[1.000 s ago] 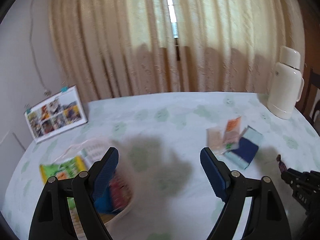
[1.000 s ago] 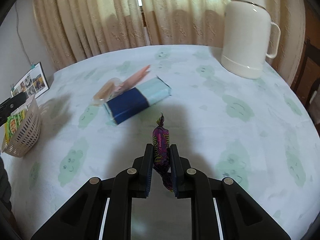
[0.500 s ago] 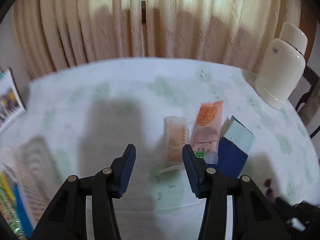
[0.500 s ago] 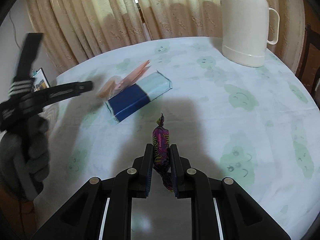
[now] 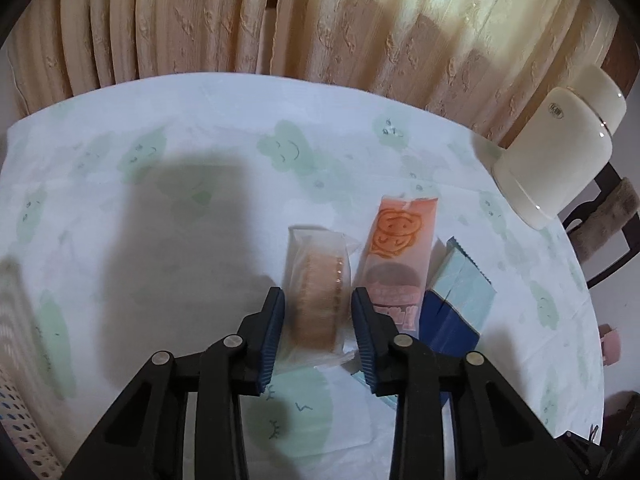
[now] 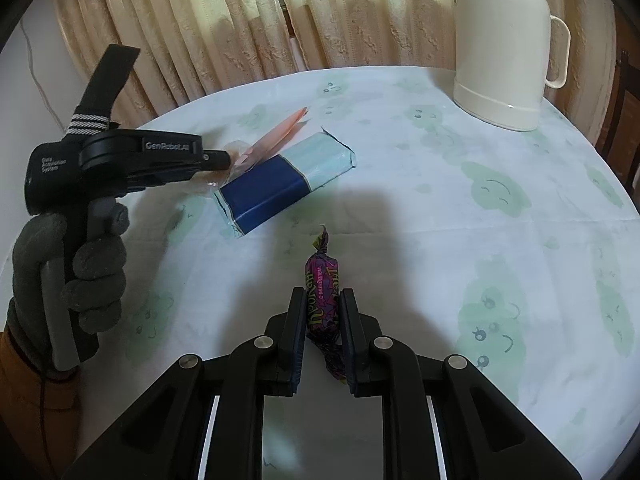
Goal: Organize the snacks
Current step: 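Grasp the clear wafer packet with the left gripper while the right gripper holds the purple candy, then carry the wafer packet over the basket and open the left gripper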
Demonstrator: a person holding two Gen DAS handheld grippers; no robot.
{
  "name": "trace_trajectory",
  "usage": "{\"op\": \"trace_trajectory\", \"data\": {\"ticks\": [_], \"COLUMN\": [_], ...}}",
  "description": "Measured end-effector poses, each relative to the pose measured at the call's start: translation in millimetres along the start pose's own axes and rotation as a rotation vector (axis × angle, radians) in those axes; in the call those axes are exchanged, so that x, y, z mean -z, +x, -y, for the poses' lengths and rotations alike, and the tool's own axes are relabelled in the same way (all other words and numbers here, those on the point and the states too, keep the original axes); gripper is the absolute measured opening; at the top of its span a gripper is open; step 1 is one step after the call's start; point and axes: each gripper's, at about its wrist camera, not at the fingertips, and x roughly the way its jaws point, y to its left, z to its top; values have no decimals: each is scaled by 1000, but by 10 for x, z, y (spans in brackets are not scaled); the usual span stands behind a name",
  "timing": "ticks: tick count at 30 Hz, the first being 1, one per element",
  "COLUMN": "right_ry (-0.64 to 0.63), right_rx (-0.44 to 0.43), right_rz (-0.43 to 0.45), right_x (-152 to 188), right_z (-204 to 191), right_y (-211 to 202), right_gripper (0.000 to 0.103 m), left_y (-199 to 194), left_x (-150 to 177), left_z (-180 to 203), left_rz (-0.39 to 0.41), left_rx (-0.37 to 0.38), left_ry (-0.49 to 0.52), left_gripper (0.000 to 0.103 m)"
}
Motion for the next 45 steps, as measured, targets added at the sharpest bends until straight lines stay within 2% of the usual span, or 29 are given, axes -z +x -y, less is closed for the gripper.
{"op": "trace_trajectory", "data": {"ticks": [3,6,10,19,27,34,39,43,45], "right_ry": [1,0,13,77,73,68,70,56,51], "right_rx": [1,-4,-22,-90,-136,-144,-144,-146,-145], "right_rz": [0,3,7,33,65,73,72,70,72], "right_x": [-5,-6,-4,-43,-65,-60,-47,-37,-33], "right_z": [2,-3,32,142,125,110,101,65,53], "right_y": [13,14,3,-59,-108,-129,-123,-130,-131], "right_gripper": [17,17,17,17,17,17,17,17,17], "left_y": [3,4,-90,-682,-1087,-1499,-1780,-1984,-2039], "left_x": [11,43,100,134,213,311,439,638,757], "left_z": [39,85,82,61,43,-28,-124,-336,-465], "left_rz": [10,32,58,189,251,311,362,399,407], "left_rx": [-15,-60,-91,-91,-118,-128,-205,-237,-282], "left_ry": [18,50,58,23,-8,-33,-54,-82,-91], "left_gripper": [30,23,21,21,21,21,21,22,22]}}
